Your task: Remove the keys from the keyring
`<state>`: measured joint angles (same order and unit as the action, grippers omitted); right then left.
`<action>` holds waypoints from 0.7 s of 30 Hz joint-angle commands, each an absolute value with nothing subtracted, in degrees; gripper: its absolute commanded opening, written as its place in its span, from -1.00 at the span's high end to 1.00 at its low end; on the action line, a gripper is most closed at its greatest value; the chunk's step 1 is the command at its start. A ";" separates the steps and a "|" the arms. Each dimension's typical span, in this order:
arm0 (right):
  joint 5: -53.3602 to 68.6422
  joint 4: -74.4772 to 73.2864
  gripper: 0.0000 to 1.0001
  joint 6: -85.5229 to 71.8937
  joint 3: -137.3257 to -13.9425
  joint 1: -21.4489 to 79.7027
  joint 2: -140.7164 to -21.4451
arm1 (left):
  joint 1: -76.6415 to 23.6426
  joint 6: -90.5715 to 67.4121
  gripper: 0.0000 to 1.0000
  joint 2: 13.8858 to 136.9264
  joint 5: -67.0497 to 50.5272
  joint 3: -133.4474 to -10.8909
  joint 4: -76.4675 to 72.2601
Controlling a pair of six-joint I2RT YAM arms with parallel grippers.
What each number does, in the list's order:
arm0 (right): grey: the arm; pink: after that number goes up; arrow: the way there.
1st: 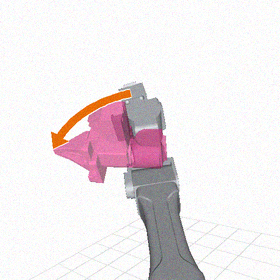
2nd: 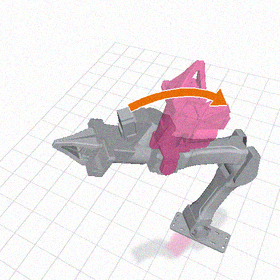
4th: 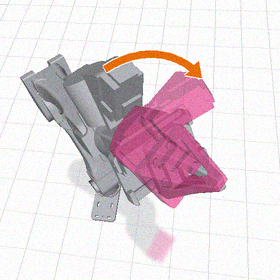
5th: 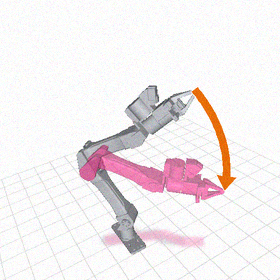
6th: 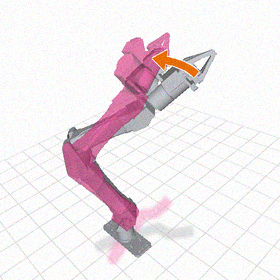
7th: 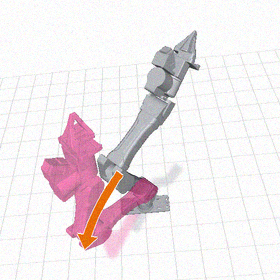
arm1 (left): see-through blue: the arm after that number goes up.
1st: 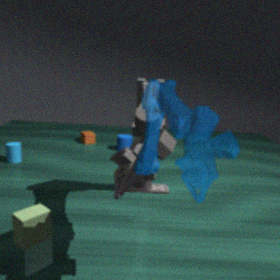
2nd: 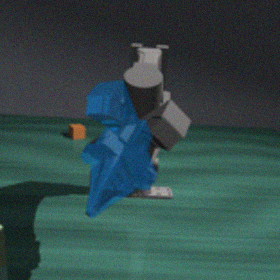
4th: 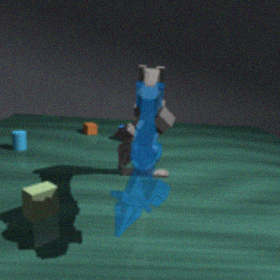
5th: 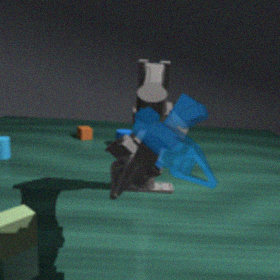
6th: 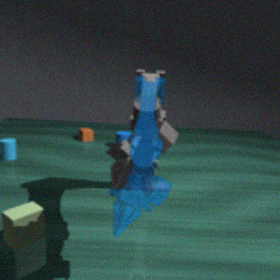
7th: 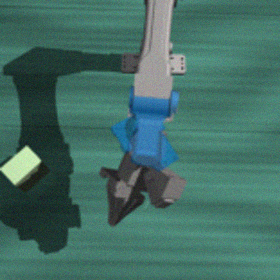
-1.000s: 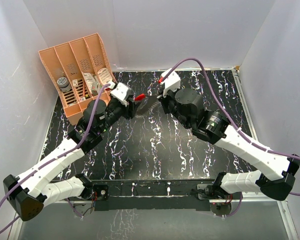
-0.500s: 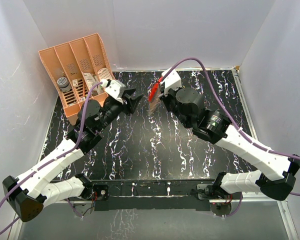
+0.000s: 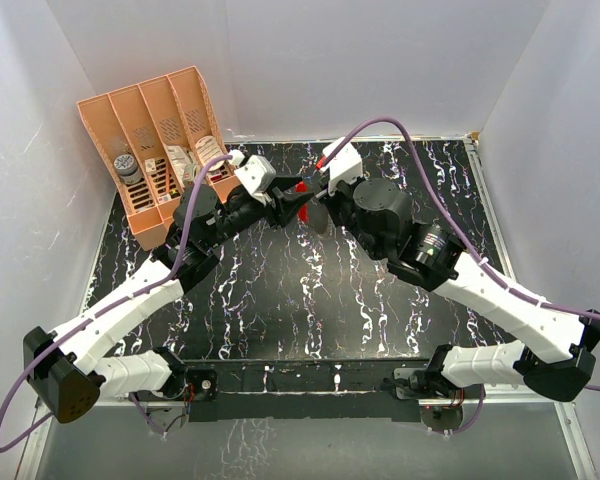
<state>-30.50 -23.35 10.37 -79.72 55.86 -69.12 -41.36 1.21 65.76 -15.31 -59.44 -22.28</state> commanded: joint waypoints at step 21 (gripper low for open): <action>-27.17 -19.89 1.00 10.89 -83.20 57.12 -66.27 | -41.13 6.28 0.34 68.16 -15.60 -60.70 -31.23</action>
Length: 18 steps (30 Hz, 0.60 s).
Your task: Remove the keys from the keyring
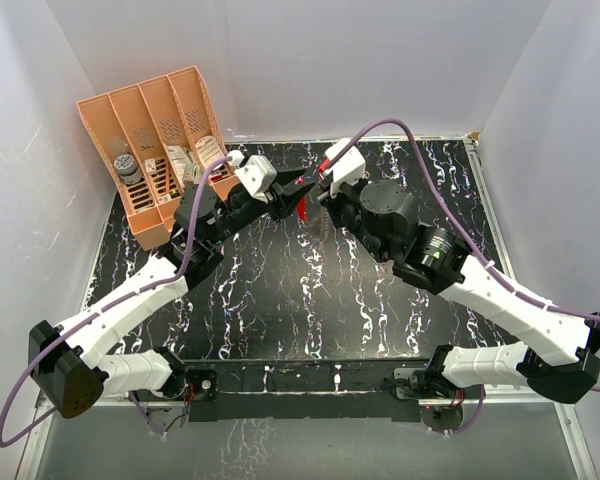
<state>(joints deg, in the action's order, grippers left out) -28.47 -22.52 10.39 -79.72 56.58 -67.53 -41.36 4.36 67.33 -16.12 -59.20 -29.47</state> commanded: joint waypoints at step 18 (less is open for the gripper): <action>-19.35 -47.52 1.00 21.97 -101.14 58.10 -71.63 | -41.11 8.21 0.36 58.80 -5.13 -53.31 -28.11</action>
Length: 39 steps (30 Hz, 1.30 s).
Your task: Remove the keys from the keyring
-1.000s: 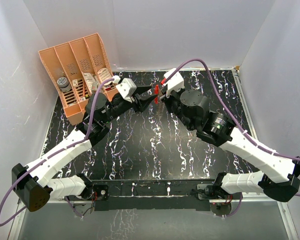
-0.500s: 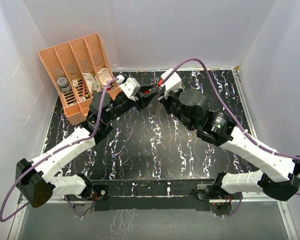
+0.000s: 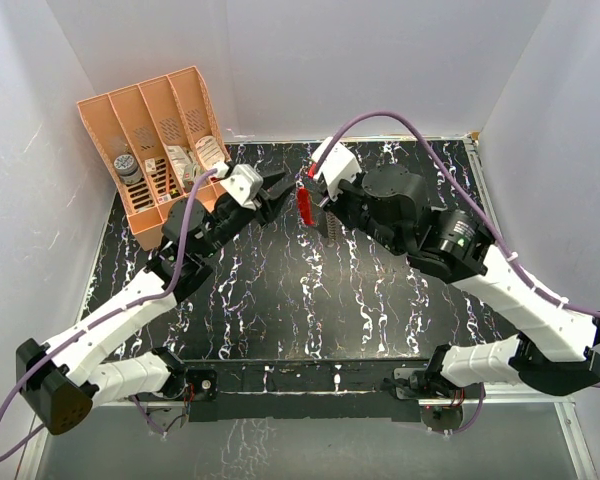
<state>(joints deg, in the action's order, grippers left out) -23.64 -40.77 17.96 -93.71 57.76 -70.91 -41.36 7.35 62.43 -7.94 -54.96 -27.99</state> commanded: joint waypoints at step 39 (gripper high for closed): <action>-9.18 -42.88 1.00 27.51 -94.74 58.05 -68.17 | -41.13 -2.20 0.34 55.59 -33.56 -52.92 -30.32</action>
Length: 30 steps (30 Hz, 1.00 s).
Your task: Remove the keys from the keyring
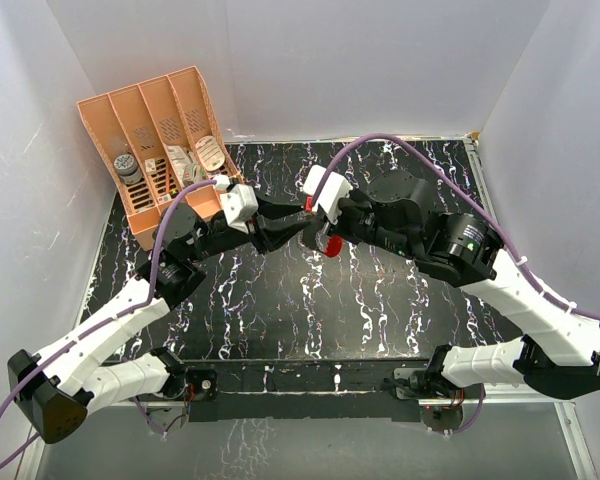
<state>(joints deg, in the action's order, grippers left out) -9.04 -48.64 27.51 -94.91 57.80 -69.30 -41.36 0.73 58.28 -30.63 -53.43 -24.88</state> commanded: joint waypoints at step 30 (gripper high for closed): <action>-7.41 -40.80 1.00 26.45 -93.78 58.10 -68.34 | -41.13 -2.21 0.56 58.80 -26.01 -51.47 -35.70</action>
